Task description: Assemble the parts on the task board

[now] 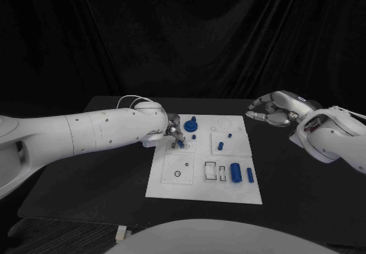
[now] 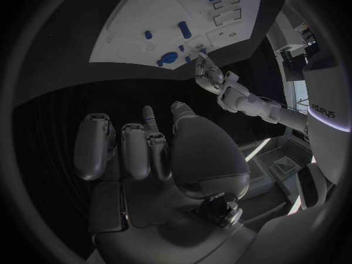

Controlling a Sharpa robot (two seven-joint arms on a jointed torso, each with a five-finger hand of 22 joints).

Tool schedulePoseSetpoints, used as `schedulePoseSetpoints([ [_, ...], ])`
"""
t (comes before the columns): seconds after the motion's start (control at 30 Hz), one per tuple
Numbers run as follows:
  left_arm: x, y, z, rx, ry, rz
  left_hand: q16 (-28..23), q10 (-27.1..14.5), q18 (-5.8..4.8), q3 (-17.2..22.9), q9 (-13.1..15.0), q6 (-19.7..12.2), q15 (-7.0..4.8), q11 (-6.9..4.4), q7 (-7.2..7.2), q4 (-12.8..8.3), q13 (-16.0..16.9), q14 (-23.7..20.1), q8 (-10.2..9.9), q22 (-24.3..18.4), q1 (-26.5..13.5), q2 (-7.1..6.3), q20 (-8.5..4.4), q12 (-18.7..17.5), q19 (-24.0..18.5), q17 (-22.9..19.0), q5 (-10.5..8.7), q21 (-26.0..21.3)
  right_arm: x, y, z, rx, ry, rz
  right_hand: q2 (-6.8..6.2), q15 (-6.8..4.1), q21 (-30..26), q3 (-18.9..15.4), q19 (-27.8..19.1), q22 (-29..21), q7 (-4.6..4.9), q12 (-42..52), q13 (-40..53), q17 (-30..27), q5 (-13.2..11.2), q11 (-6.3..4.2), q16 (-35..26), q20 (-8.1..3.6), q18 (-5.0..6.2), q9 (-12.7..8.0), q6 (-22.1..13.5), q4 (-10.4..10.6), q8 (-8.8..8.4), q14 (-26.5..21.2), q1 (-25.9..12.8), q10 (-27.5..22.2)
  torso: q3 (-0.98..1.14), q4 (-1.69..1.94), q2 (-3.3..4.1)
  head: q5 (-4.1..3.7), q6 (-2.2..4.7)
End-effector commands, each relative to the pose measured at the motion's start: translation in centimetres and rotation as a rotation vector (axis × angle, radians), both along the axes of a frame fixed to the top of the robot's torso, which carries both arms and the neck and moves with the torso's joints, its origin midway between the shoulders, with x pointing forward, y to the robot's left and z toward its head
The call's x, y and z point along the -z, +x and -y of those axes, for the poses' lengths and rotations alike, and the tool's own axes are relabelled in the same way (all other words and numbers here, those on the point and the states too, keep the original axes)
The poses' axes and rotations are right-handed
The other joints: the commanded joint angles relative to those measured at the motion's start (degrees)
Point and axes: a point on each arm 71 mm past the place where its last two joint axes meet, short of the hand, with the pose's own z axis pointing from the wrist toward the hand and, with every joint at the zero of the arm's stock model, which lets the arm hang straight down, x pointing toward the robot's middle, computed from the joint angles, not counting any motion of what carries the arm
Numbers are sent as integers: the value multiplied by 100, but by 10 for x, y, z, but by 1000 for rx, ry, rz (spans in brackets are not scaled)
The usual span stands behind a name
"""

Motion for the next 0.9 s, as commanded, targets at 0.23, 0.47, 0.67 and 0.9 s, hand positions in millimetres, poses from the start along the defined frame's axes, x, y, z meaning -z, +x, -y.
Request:
schedulePoseSetpoints([
  [0.23,-8,-4,-4,-71,-99,129,15,599,25,410,5,-73,-24,-5,12,-319,1510,605,-25,1183,-9,-19,-34,21,134,1508,-48,-41,3,-1,2,20,-2,-8,20,29,-35,-2,-16,938,19,20,1509,-25,22,38,-32,42,105,-9,29,-24,-32,251,61,589,-1,0,0,32,0],
  [0.47,-2,-8,-7,-96,-117,155,15,599,24,409,-1,-87,-14,7,26,-263,1510,605,-40,1187,-66,4,-27,21,137,1508,-72,-41,6,-2,2,21,-1,-10,20,29,-39,-2,-18,936,19,20,1509,-39,27,38,-40,42,106,-10,28,-23,-33,248,63,589,1,2,2,43,0],
  [0.67,2,-10,-6,-88,-114,203,15,599,23,405,-9,-96,-11,11,32,-237,1510,605,-52,1190,-88,13,-24,21,140,1508,-92,-38,6,-3,4,25,-1,-10,20,29,-39,-2,-18,936,19,20,1509,-39,27,38,-40,42,106,-10,28,-23,-33,248,63,589,3,1,-4,21,0],
  [0.9,8,-13,-4,-95,-127,229,15,599,22,405,-12,-98,-11,12,33,-231,1510,605,-56,1192,-91,17,-23,21,144,1508,-94,-32,7,-3,4,24,0,-9,20,29,-39,-2,-18,936,19,20,1509,-39,27,38,-40,42,106,-10,28,-23,-33,248,63,589,5,-6,-4,19,0],
])
